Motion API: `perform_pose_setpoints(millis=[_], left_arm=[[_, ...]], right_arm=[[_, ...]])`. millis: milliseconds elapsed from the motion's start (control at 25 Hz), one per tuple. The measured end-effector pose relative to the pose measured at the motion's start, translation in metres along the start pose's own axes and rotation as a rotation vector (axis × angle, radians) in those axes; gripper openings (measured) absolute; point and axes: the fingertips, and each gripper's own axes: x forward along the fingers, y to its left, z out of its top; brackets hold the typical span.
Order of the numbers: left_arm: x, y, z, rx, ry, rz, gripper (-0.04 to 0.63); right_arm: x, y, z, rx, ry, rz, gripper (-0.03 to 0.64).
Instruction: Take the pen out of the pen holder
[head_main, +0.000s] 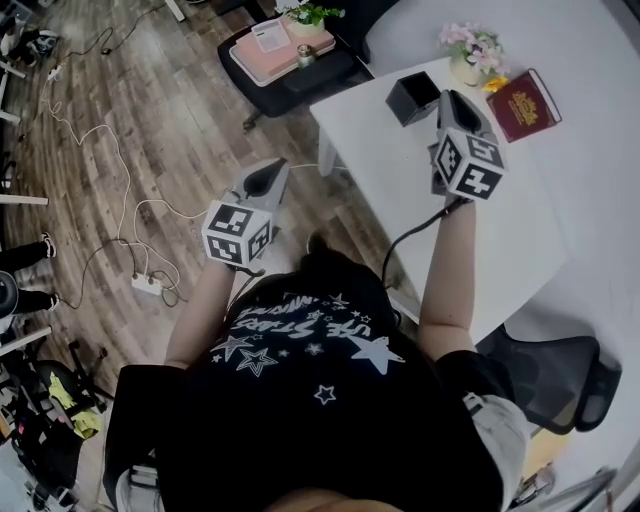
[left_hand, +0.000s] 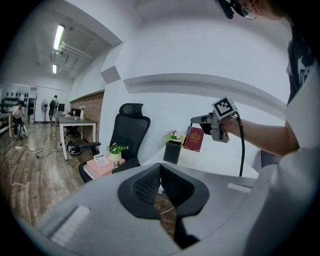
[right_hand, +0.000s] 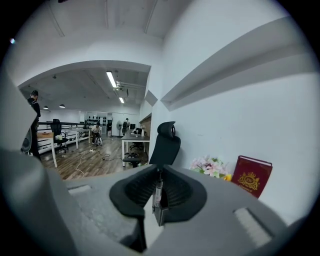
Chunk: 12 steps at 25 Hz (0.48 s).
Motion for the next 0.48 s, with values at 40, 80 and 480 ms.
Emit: perform_pose_setpoints(millis=[40,80,480], left_arm=[[-0.007,-0.001,-0.002,0.000,-0.001,0.000,0.011],[-0.014,-0.002,-0.005,-0.001,-0.001,0.000,0.011],[-0.090,-0.026,-0.037,0.001,0.002,-0.017,0.011]], right_arm=[[-0.008,0.004,0.000,0.003,-0.002,-0.001,0.040],[-0.015,0.009,-0.001,0.004,-0.004,-0.001,0.040],[-0.091,0.069,-0.034,0.028,0.025,0.030,0.040]])
